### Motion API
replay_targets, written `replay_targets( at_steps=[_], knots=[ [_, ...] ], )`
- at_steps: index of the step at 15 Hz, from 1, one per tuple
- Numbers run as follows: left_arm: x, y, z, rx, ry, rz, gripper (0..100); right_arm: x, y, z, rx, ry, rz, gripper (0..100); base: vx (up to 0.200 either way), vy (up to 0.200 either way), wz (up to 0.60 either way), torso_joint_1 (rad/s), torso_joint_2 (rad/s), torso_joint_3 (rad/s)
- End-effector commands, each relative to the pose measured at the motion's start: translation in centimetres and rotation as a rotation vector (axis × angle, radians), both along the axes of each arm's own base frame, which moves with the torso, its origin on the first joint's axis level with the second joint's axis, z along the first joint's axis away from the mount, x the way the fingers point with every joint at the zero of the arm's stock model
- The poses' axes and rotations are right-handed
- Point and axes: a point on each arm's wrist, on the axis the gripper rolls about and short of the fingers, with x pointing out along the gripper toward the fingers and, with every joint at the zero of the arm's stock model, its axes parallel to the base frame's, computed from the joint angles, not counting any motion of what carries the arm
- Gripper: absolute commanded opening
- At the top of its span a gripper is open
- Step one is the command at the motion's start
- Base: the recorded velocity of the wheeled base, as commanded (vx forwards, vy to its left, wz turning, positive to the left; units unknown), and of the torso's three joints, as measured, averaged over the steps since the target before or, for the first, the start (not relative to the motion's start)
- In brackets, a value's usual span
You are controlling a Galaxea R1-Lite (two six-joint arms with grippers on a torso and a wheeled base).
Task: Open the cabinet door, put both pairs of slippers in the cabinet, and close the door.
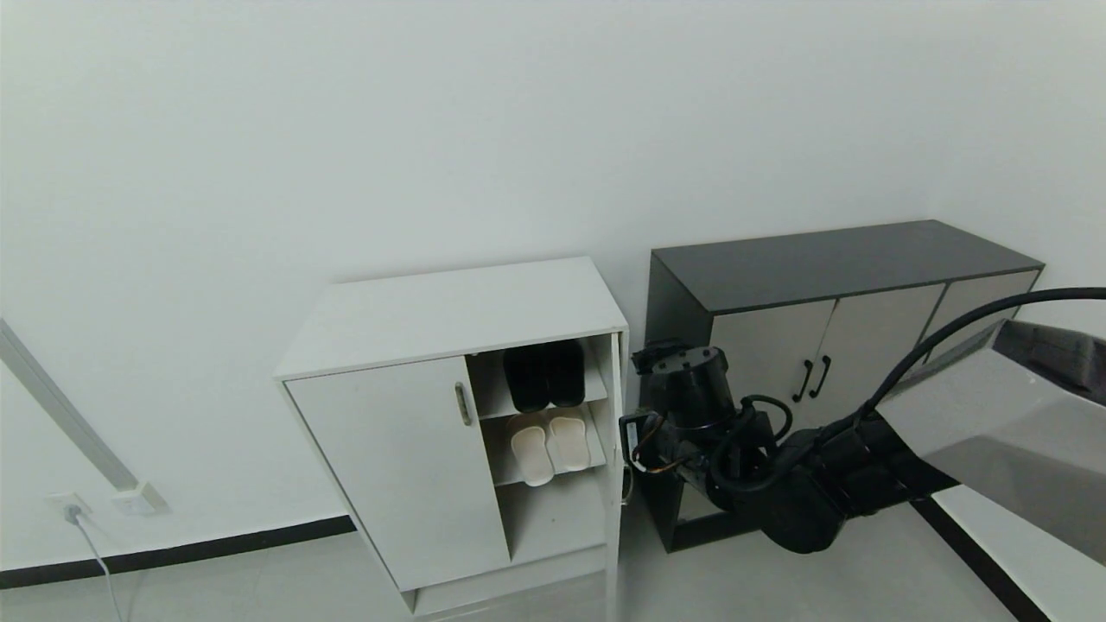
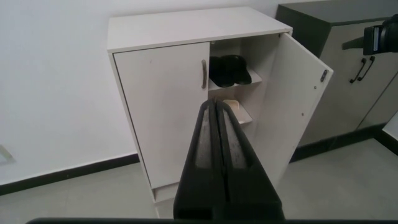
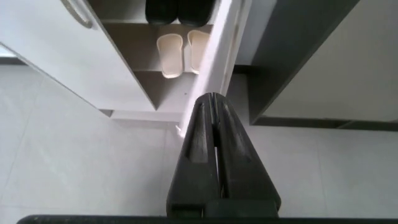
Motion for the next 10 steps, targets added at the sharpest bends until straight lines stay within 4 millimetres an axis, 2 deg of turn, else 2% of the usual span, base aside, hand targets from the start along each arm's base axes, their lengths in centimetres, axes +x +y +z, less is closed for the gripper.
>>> replay_targets(
  at_steps=[1,9,10],
  knots=[
    [0.01,0.00,-0.01,0.000,0.001,0.001,0,-0.12,-0.09,0.14,-0.003,-0.004,0.001,0,0.000,0.000,0.00,0.000,0.00,0.000],
    [0.02,0.00,-0.05,0.000,0.003,0.001,0,-0.62,-0.37,-0.61,-0.012,-0.046,0.058,0,0.000,0.000,0.00,0.000,0.00,0.000],
    [0.01,0.00,-0.01,0.000,0.001,0.001,0,-0.60,-0.43,-0.65,-0.013,-0.045,0.056,0,0.000,0.000,0.60,-0.002,0.01,0.007]
  ],
)
